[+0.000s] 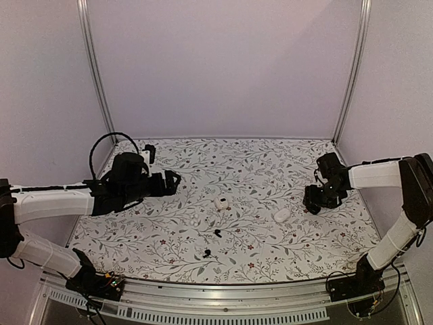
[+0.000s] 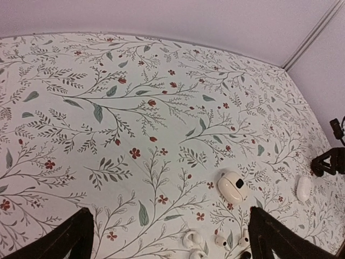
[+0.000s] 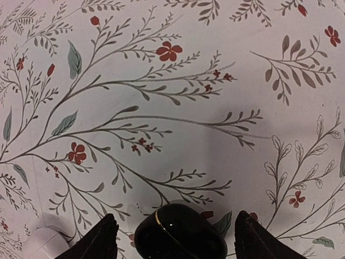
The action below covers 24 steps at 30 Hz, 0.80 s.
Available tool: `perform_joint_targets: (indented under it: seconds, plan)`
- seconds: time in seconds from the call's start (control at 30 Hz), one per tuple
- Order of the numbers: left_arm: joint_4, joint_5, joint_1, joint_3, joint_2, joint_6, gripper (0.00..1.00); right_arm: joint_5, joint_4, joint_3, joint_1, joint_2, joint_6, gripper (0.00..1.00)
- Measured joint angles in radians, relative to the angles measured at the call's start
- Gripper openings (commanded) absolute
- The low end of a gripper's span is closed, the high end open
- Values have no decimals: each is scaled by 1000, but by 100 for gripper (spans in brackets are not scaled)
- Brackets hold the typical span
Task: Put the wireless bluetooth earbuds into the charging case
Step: Pick up the charging case from the corner of the board.
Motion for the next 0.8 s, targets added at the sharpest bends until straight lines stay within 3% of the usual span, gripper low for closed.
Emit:
perform_joint_targets:
  seconds: [0.23,0.8]
  plan:
    - [30,39,0,0,5,22,100,-36,16,-20,10,9,-38,59]
    - [60,102,0,13,60,50,100,-29,31,-5,68,40,-59,52]
